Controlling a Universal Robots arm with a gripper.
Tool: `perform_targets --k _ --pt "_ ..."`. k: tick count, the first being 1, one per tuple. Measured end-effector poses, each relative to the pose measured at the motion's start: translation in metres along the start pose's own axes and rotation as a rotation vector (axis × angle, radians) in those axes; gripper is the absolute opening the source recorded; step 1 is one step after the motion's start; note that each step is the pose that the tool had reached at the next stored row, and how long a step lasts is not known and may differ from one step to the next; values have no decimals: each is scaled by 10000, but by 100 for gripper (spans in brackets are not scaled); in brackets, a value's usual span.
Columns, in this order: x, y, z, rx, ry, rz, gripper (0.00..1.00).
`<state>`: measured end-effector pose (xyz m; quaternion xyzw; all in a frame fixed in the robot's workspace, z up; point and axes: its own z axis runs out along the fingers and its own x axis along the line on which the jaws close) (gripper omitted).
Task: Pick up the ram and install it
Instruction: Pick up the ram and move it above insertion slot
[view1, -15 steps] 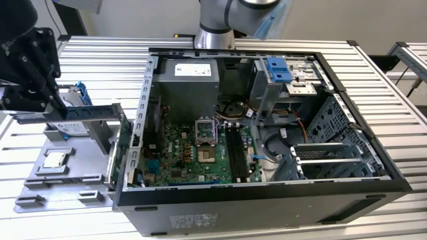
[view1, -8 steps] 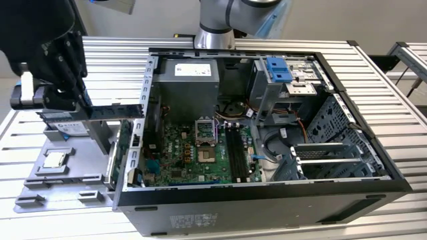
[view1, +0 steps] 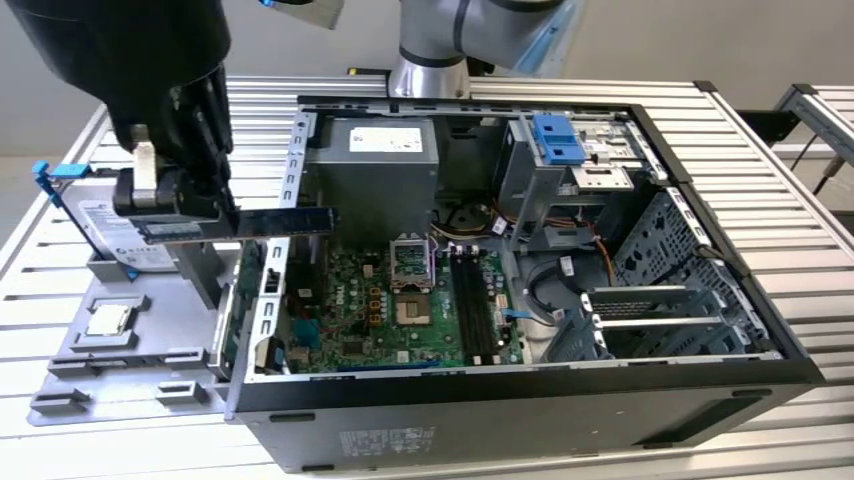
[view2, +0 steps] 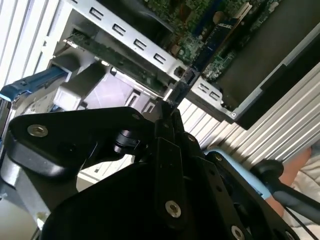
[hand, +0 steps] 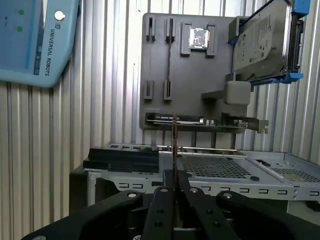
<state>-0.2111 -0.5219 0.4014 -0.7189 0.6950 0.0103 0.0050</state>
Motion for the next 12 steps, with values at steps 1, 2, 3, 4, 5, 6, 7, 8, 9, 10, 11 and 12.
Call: perform_targets --k 1,2,3,4,5,6,7,8,9,10,11,12 --pt "1 -44 0 1 0 0 0" --pt "1 -88 0 0 0 1 0" --pt "2 -135 -1 0 0 0 0" --pt "2 -183 -1 1 -1 0 0" --pt "3 -227 -2 1 0 0 0" --pt "3 -273 -2 0 0 0 0" --pt "3 -319 -2 0 0 0 0" --pt "3 -361 -2 1 0 0 0" --pt "4 -408 -3 0 0 0 0" --pt "4 -454 -3 0 0 0 0" --pt "4 -499 -3 1 0 1 0" --pt "4 -546 -4 1 -1 0 0"
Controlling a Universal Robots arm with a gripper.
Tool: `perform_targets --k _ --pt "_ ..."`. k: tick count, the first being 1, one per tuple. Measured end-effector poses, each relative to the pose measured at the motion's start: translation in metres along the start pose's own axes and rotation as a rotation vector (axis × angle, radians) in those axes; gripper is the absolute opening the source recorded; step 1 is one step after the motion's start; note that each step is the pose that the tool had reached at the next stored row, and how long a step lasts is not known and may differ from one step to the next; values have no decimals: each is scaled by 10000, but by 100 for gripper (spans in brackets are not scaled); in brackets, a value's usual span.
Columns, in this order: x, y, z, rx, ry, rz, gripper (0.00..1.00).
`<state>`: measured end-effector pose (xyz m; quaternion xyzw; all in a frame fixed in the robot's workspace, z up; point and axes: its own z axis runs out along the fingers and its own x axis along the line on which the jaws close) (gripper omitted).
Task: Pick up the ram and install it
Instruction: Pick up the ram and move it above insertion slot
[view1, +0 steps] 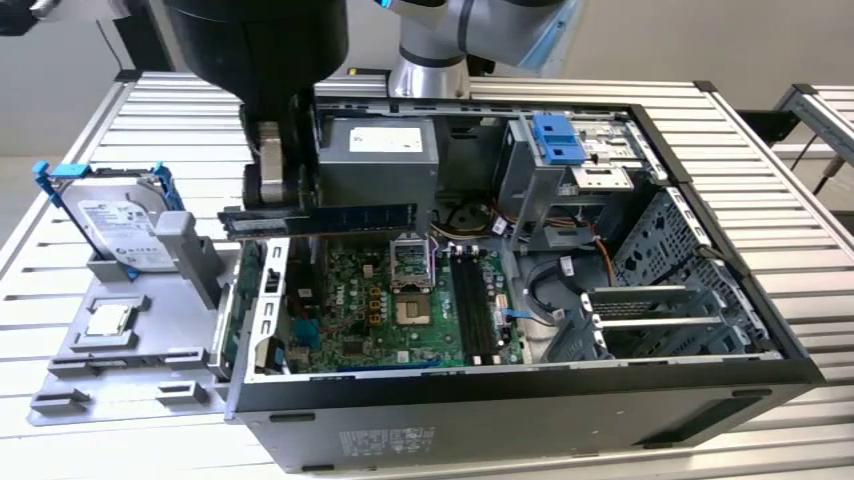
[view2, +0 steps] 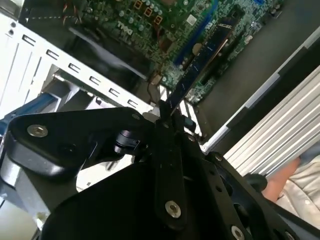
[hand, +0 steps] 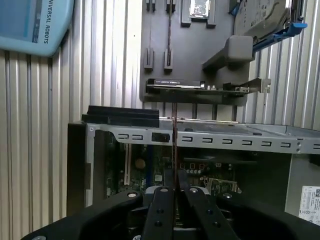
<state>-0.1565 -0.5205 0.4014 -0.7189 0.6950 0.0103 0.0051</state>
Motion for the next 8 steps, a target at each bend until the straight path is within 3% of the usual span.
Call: perform_targets --k 4,8 --pt "-3 -181 -1 0 1 1 0" --pt "-8 -282 -1 1 0 71 0"
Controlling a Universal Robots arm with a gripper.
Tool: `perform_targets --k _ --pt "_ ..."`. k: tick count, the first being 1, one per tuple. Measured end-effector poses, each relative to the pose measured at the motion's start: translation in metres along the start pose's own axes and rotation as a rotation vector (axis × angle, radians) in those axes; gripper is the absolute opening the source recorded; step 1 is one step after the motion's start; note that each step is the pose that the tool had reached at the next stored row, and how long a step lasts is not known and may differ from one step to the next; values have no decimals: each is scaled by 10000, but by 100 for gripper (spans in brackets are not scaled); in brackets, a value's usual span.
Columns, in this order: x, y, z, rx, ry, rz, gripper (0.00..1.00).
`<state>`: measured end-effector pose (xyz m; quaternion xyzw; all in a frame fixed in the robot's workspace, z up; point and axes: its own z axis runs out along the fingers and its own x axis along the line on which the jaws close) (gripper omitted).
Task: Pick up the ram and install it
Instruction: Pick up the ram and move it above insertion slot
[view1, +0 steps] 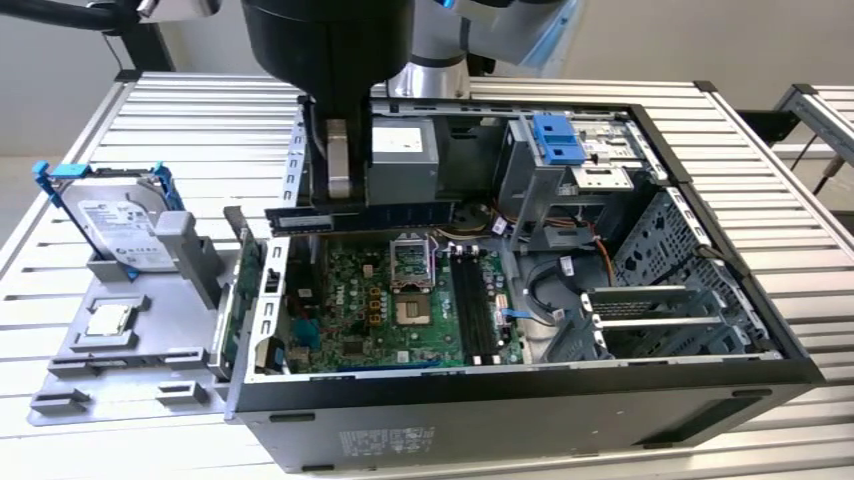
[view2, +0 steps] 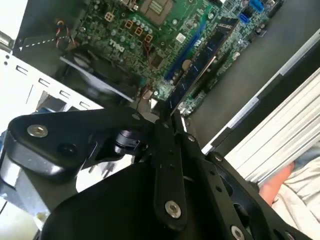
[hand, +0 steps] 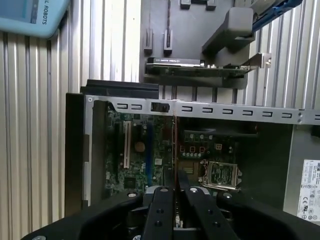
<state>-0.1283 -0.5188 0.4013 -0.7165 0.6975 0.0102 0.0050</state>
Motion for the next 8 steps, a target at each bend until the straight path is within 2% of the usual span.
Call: perform_targets --k 3,8 --pt "-16 -87 1 1 -1 18 0" --pt "-44 -268 1 1 0 25 0"
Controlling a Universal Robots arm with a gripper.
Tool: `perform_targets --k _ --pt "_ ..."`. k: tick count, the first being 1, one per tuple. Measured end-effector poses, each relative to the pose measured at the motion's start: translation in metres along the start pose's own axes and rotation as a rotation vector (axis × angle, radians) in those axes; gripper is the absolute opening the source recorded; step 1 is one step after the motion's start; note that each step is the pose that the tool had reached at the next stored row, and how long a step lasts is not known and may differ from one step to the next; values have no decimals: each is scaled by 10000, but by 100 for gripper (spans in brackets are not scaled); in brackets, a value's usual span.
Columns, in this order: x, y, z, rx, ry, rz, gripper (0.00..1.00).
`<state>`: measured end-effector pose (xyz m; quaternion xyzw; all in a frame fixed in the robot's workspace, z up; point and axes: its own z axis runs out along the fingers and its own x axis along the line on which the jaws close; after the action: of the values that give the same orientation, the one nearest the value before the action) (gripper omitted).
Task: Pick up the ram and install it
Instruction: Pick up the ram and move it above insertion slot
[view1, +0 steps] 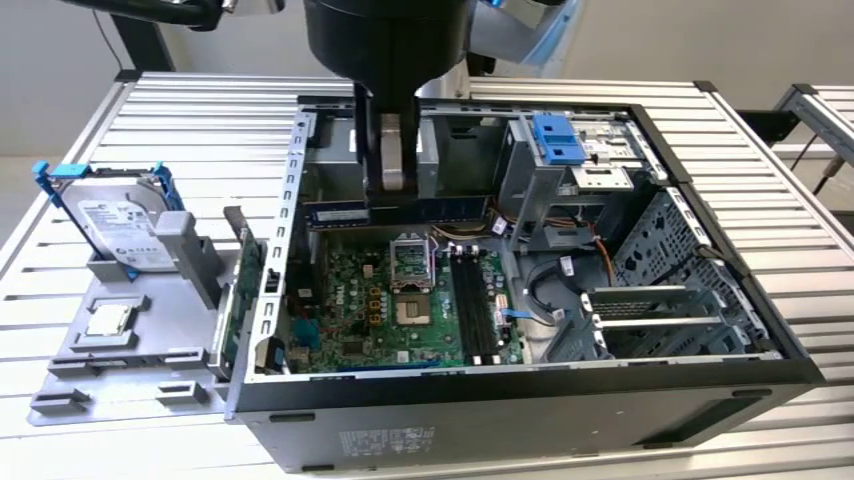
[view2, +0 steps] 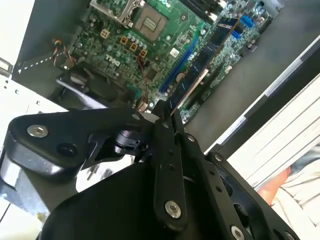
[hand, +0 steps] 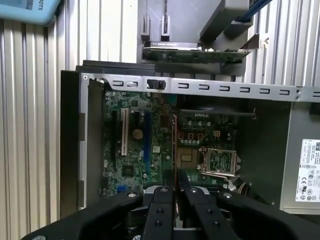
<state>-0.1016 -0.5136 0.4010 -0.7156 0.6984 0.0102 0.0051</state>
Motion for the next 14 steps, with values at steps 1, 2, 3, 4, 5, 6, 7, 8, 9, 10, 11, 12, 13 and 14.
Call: perform_targets --k 1,2,3,4,5,6,7,8,9,10,11,12,13,14 --pt "-5 -35 0 0 0 2 0" --pt "-10 -68 1 0 -1 3 0" --pt "-16 -107 1 0 -1 3 0" --pt "-22 -143 1 0 -1 4 0" --pt "-28 -180 1 0 0 6 0" --pt "-34 -217 1 0 0 7 0" --pt "-39 -256 1 0 0 9 0" --pt "-42 -293 2 0 -1 13 0" --pt "-46 -331 2 1 -1 16 0" --pt "-49 -364 1 0 0 24 0" --pt "-54 -395 1 0 0 34 0" --pt "-58 -426 2 1 -1 45 0" --pt "-62 -457 2 1 0 55 0" --pt "-66 -489 3 2 -1 64 0"
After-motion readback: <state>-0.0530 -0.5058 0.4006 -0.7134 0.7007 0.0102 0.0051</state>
